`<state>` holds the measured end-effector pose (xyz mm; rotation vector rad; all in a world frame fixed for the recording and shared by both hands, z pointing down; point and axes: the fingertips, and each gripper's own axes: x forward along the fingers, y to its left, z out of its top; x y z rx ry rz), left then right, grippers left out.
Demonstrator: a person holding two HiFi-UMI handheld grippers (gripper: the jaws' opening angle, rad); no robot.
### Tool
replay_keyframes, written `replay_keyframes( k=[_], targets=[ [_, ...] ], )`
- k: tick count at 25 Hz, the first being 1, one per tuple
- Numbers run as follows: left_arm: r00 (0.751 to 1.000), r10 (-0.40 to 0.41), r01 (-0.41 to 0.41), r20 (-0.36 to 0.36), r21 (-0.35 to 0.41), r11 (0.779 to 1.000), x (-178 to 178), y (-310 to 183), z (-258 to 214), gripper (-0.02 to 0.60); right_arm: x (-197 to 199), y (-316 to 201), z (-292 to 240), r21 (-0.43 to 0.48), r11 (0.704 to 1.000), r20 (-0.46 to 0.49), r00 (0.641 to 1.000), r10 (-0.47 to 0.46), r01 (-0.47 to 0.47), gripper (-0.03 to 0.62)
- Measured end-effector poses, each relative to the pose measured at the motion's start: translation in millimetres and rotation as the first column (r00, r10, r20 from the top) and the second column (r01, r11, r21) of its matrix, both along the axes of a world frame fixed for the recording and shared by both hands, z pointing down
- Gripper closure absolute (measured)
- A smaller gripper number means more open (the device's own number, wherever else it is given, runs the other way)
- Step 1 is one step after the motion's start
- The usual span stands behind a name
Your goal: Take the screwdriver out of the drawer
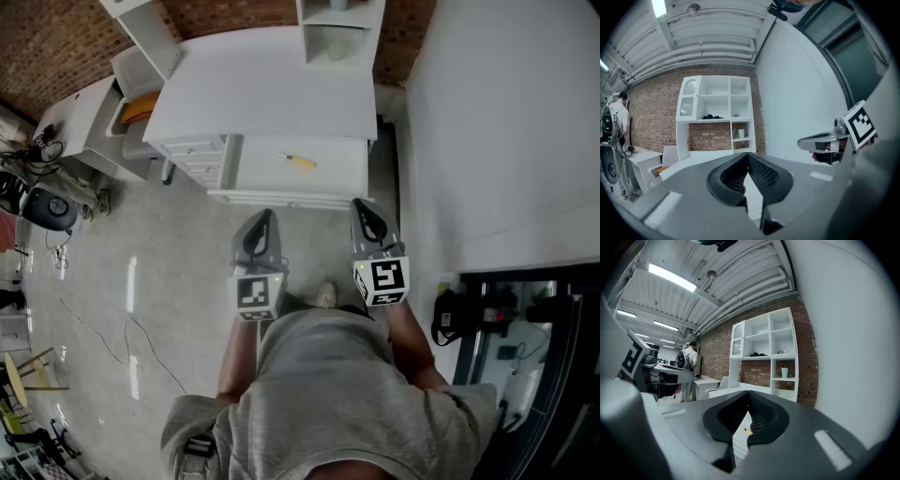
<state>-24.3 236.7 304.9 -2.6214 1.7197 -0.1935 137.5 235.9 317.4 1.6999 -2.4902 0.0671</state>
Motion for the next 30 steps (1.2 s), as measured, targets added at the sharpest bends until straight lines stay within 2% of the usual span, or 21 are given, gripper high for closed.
replay_keyframes(
  k=[9, 14, 22, 30],
  targets=[
    [1.000, -0.015, 0.015, 0.003, 0.007, 1.000, 7.7, -9.8, 0.3, 0.571, 5.7, -8.0, 2.3, 0.004, 1.000, -0.002, 1.000, -0.031, 0.031, 0.591],
    [1.000, -0.019, 0.019, 0.012, -0.005, 1.000, 8.2, -19.5, 3.1, 0.569, 1.3, -22.0, 10.8, -0.027, 0.998, -0.016, 0.999, -0.051, 0.051, 0.591],
    [1.000, -0.027, 0.027, 0.009, -0.065, 0.998, -6.8, -67.6, 28.7, 0.570, -28.8, -65.3, 39.2, -0.102, 0.989, -0.038, 0.993, -0.115, 0.111, 0.591],
    [1.000, -0.015, 0.016, 0.004, -0.179, 0.984, -24.9, -146.7, 81.1, 0.569, -57.9, -149.7, 88.9, -0.200, 0.972, -0.059, 0.988, -0.140, 0.126, 0.591]
  ],
)
